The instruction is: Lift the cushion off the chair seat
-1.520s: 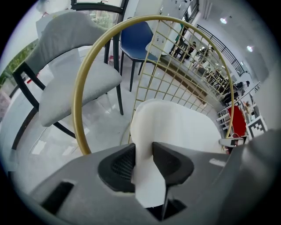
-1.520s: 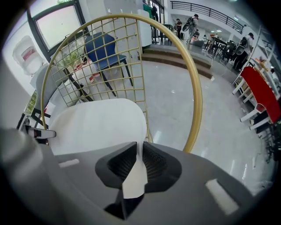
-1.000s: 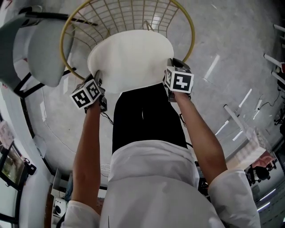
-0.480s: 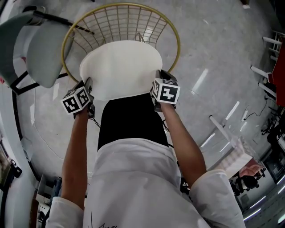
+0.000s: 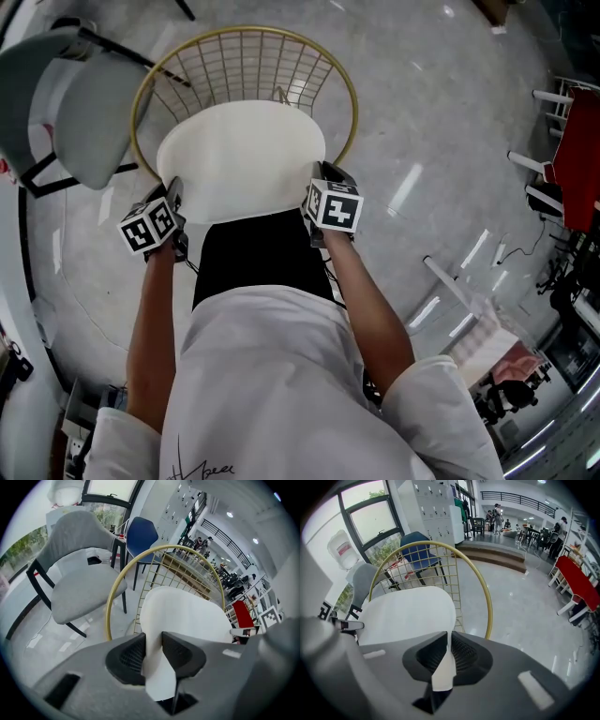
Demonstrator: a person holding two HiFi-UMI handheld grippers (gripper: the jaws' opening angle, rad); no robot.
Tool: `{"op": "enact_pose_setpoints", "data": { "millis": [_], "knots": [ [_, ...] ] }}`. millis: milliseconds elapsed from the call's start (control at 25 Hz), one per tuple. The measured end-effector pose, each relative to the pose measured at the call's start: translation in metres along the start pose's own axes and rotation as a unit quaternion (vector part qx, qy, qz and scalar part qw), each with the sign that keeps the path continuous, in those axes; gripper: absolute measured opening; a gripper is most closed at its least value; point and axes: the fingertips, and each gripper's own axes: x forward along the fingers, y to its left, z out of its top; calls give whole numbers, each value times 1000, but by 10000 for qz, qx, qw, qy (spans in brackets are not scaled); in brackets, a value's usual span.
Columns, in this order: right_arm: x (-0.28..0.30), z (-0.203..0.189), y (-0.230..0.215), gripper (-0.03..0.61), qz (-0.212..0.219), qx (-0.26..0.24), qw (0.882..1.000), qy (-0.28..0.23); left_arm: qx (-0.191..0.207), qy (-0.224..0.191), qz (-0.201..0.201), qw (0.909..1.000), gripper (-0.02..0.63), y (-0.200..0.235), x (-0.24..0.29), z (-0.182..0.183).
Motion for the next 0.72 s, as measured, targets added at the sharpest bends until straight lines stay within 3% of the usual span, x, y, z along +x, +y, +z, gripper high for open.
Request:
{"op": "enact_pose_setpoints", "data": {
  "millis": [720],
  "knots": [
    [-80, 21, 19, 32, 169, -280, 9985, -439, -91, -435, -331, 9985, 107, -20, -69, 14]
  ]
}}
